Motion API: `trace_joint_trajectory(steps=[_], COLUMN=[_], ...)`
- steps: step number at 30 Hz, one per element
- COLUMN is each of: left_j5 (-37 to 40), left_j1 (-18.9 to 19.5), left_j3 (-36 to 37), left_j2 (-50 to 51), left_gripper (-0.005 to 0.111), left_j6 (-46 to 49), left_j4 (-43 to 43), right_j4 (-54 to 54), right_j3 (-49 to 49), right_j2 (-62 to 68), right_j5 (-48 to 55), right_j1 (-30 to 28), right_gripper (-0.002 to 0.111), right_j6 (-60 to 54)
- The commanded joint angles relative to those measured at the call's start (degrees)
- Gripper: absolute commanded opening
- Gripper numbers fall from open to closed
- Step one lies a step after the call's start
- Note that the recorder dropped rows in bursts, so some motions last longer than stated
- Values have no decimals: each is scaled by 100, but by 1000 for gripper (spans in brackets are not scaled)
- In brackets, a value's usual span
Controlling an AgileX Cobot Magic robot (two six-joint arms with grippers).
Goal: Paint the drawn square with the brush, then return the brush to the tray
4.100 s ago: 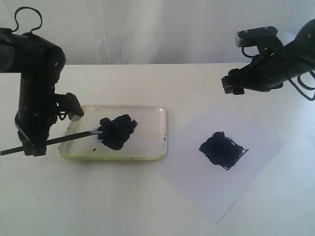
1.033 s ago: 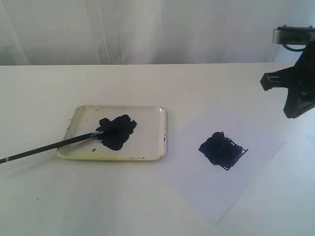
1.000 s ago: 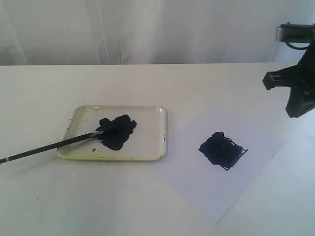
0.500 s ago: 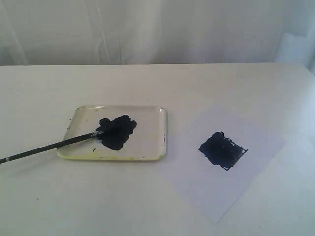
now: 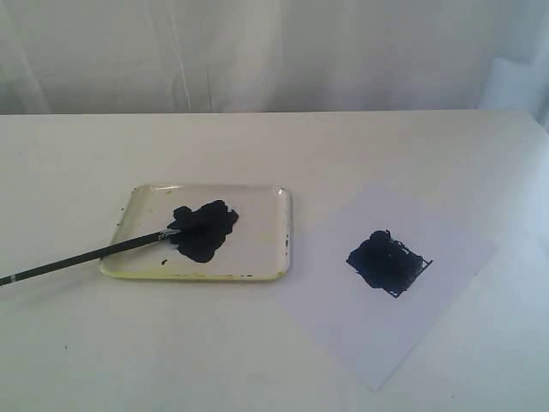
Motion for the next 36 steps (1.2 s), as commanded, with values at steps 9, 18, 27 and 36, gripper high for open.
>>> trace_joint_trajectory(steps=[9, 18, 27, 36], left_j5=[510, -486, -2460, -4747], left_j1=[-3, -3, -3, -3], left_j3=[238, 1316, 3643, 5416], left_j2=[-128, -128, -128, -128], left_gripper=[0, 0, 0, 0], left_j6=[-42, -110, -456, -511], left_j4=[54, 39, -40, -40], right_j4=[-528, -528, -528, -528], right_j3=[117, 1387, 3440, 4998], right_j2=[-529, -529, -529, -529], right_j5=[-6, -1315, -3215, -5004], right_j1=[-18, -18, -18, -18], right_gripper=[0, 0, 0, 0], right_j6=[-52, -52, -23, -23])
